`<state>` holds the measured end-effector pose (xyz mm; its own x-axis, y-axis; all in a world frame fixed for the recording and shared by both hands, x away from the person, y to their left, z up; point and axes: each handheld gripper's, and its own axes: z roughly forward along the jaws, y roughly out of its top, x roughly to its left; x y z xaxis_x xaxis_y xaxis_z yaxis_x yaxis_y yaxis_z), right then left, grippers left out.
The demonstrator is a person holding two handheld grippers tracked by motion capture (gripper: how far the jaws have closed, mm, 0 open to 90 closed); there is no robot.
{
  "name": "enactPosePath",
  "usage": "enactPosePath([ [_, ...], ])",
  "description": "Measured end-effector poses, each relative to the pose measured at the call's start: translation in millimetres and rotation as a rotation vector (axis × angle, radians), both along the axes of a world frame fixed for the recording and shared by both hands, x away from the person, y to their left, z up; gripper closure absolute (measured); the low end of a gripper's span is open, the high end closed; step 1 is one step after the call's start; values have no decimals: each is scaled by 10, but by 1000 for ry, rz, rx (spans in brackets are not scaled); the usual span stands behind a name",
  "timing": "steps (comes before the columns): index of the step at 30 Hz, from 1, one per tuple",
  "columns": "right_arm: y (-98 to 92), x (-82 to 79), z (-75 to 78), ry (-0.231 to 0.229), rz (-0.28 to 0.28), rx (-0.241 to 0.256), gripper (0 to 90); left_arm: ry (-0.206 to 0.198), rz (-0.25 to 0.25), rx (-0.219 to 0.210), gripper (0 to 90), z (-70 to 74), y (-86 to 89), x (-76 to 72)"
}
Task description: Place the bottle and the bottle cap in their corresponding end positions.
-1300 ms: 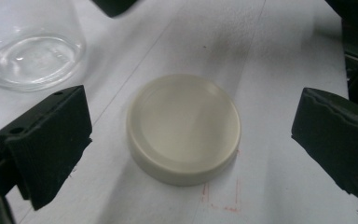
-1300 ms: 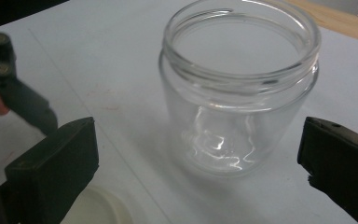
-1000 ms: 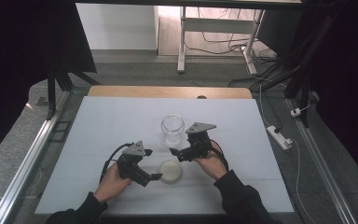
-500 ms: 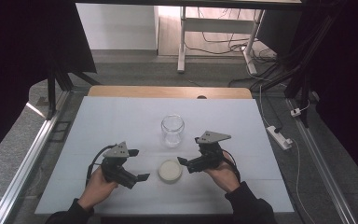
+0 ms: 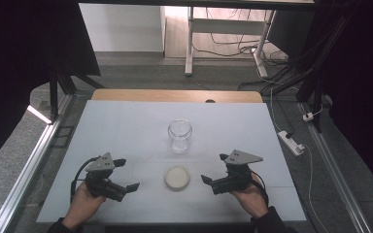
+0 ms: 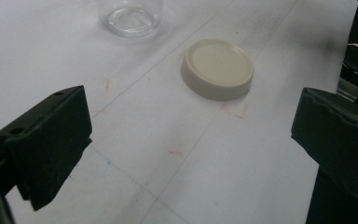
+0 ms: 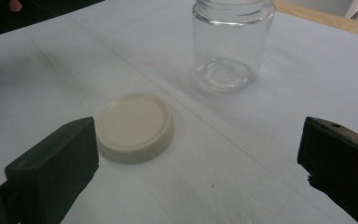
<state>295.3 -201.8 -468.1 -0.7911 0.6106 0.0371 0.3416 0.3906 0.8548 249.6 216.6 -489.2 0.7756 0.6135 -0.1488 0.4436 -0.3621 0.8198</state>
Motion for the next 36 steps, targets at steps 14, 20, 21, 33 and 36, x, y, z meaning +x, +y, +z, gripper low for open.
enactPosePath([
  [14,-525,-293,-32,-15,-127,-7,0,4,130,-31,0,-58,420,-302],
  [20,-745,-402,-90,-6,-191,-15,0,13,182,-33,0,-112,572,-422],
  [21,-775,-419,-100,-4,-200,-17,0,14,191,-32,0,-122,594,-441],
  [33,-1083,-602,-227,45,-286,-34,0,63,284,12,0,-293,783,-622],
  [36,-1137,-633,-249,69,-300,-38,0,73,294,39,0,-320,792,-653],
])
